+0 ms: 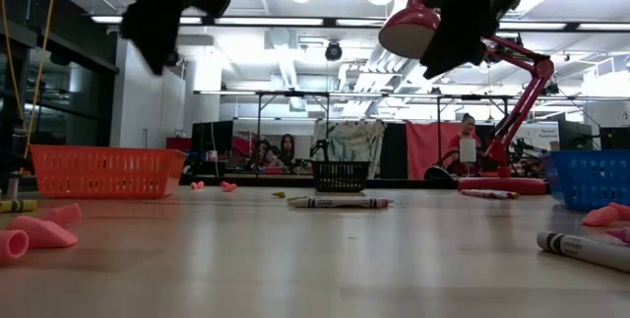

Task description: Sort crayons

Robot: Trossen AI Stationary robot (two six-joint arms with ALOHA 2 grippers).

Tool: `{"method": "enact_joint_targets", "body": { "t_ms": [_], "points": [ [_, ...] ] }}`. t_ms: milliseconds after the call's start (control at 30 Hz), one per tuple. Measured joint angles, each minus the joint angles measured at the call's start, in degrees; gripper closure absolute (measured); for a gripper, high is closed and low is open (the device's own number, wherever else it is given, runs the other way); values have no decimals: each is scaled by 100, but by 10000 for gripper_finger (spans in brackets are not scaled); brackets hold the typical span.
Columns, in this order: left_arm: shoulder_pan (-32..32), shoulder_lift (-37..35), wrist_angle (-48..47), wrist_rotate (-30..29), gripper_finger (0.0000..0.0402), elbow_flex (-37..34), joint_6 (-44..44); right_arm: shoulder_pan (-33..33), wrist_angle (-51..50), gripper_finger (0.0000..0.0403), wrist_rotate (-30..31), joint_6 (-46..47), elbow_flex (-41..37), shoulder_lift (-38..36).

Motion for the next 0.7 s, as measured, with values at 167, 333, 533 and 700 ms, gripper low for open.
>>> {"method": "enact_joint_targets", "body": {
  "t_ms": [167,333,533,700],
  "points": [
    [-476,392,15,258,193,-260,-1084,4,204,229,-168,-27,-141,-14],
    [-948,604,47,678,193,-606,-1811,4,208,229,-173,-290,-143,-5],
    [-1290,712,209,838,193,-964,-2401,-2,268,229,-169,-532,-145,-5],
    [-1429,762,984,837,193,-1285,-2674,-2,331,229,-169,-596,-145,-5]
  ]
}}
